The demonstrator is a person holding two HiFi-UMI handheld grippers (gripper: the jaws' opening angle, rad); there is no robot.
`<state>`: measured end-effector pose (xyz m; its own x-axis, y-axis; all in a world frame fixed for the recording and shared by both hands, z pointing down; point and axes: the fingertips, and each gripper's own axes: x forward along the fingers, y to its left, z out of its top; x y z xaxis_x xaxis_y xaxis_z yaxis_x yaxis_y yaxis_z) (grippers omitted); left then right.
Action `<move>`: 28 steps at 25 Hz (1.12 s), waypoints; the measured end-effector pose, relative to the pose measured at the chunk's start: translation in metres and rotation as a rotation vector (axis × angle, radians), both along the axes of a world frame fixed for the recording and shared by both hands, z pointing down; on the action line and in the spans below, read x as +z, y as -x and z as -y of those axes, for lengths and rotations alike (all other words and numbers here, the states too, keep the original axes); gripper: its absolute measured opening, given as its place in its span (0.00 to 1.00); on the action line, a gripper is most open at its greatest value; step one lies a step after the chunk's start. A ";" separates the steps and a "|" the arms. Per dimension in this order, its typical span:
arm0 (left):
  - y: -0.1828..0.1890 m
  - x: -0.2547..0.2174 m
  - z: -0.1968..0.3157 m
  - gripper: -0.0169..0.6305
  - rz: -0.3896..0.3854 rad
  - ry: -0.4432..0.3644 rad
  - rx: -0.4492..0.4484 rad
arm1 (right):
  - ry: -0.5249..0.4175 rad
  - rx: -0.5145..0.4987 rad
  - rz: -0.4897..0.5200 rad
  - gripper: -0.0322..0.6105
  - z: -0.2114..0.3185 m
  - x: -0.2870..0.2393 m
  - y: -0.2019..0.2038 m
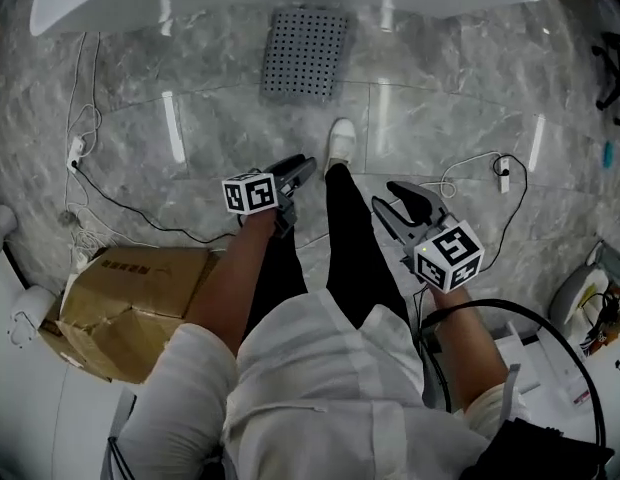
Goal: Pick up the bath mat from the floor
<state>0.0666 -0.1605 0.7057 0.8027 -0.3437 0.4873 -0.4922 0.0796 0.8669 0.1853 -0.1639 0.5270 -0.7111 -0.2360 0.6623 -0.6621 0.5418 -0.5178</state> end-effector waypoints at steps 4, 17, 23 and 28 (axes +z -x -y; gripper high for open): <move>-0.020 0.094 0.041 0.30 -0.011 0.047 -0.094 | 0.031 -0.058 -0.014 0.26 0.033 0.078 -0.024; -0.047 0.343 0.067 0.38 0.025 0.164 -0.192 | 0.101 -0.114 -0.037 0.26 0.068 0.279 -0.057; -0.040 0.412 0.081 0.42 0.027 0.192 -0.288 | 0.131 -0.107 -0.033 0.26 0.065 0.327 -0.065; -0.037 0.456 0.087 0.45 0.031 0.250 -0.322 | 0.148 -0.112 0.004 0.26 0.070 0.341 -0.060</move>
<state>0.1033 -0.2478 1.1614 0.6567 -0.4433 0.6101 -0.4333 0.4403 0.7863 0.2452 -0.2339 0.8677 -0.7299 -0.0553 0.6813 -0.5999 0.5297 -0.5997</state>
